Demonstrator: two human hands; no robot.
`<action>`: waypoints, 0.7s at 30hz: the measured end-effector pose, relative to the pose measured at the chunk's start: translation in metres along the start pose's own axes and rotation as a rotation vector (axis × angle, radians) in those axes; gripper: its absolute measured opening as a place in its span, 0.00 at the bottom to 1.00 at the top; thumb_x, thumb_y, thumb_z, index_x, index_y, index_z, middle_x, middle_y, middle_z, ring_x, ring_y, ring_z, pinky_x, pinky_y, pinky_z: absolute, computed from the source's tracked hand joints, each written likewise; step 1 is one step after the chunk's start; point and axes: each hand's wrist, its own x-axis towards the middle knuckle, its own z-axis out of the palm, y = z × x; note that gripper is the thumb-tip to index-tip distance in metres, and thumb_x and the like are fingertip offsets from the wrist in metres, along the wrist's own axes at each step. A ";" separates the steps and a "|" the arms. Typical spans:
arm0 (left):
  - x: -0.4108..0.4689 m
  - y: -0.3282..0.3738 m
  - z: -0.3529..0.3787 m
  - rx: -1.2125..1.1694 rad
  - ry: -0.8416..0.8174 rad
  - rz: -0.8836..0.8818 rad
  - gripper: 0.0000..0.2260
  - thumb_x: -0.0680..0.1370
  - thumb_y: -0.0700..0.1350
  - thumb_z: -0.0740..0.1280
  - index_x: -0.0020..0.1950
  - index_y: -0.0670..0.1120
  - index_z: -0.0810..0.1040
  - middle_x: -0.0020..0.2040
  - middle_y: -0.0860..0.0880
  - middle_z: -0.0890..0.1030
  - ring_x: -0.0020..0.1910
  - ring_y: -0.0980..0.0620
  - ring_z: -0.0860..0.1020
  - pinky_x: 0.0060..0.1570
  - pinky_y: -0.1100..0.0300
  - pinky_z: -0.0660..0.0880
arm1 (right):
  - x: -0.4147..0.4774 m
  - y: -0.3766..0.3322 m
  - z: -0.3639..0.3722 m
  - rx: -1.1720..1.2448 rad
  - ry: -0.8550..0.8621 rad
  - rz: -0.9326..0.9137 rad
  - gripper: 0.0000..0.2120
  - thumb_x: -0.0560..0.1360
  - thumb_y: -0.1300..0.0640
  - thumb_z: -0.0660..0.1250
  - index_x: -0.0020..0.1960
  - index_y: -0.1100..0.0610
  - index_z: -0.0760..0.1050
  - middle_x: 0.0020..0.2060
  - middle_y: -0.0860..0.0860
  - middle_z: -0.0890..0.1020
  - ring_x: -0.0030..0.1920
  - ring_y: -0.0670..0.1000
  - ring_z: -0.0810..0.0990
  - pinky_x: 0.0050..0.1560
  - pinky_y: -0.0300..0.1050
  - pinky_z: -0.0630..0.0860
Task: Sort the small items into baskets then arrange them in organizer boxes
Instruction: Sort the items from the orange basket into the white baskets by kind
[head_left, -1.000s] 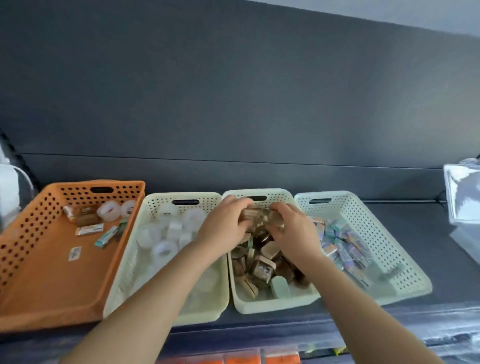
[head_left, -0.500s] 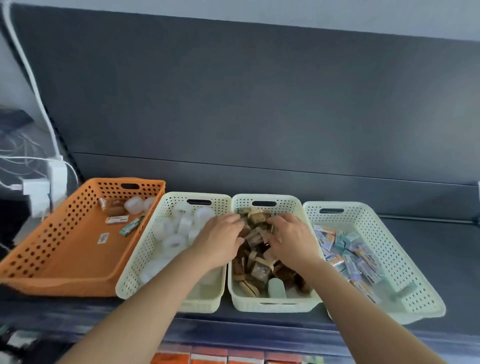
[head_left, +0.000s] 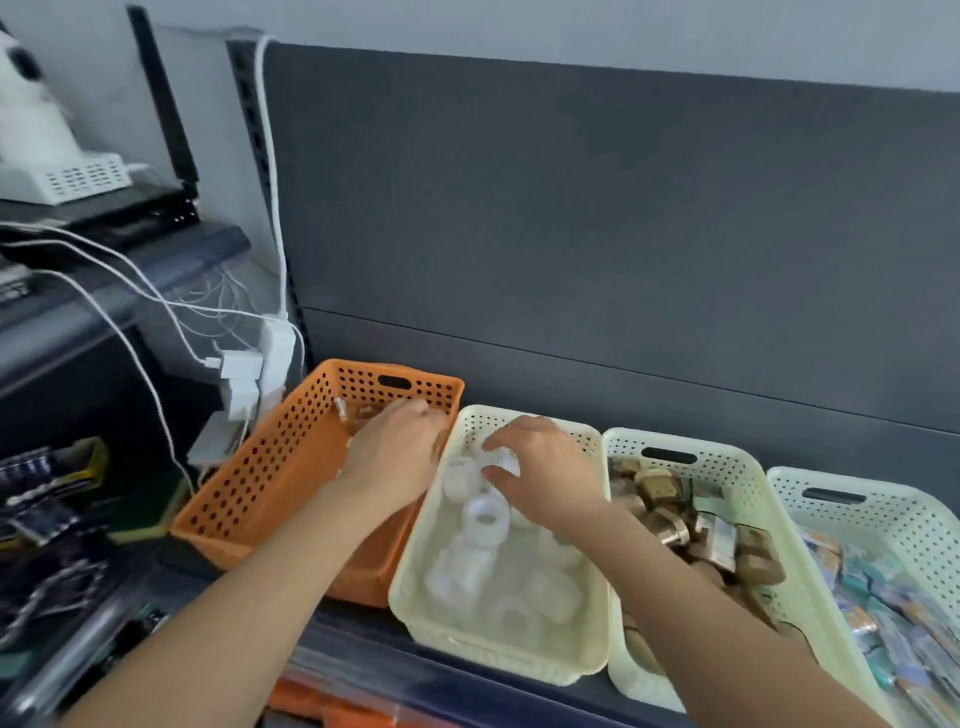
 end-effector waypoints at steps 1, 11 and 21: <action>0.000 -0.015 0.000 -0.005 -0.014 -0.011 0.12 0.78 0.40 0.64 0.59 0.51 0.78 0.51 0.53 0.76 0.54 0.52 0.74 0.51 0.59 0.76 | 0.010 -0.011 0.005 -0.004 -0.019 -0.017 0.14 0.75 0.50 0.67 0.59 0.50 0.78 0.56 0.49 0.79 0.62 0.50 0.71 0.59 0.43 0.70; 0.029 -0.129 0.042 0.001 -0.260 -0.067 0.23 0.75 0.34 0.65 0.70 0.47 0.72 0.69 0.47 0.70 0.66 0.48 0.70 0.65 0.54 0.70 | 0.103 -0.061 0.074 -0.357 -0.257 0.005 0.16 0.73 0.52 0.66 0.61 0.51 0.75 0.56 0.50 0.78 0.59 0.54 0.72 0.59 0.47 0.72; 0.064 -0.140 0.076 -0.026 -0.173 0.091 0.17 0.77 0.41 0.67 0.65 0.50 0.77 0.59 0.50 0.74 0.61 0.50 0.69 0.62 0.54 0.70 | 0.142 -0.063 0.103 -0.528 -0.313 0.143 0.10 0.75 0.59 0.59 0.53 0.52 0.76 0.50 0.50 0.81 0.55 0.54 0.76 0.60 0.47 0.66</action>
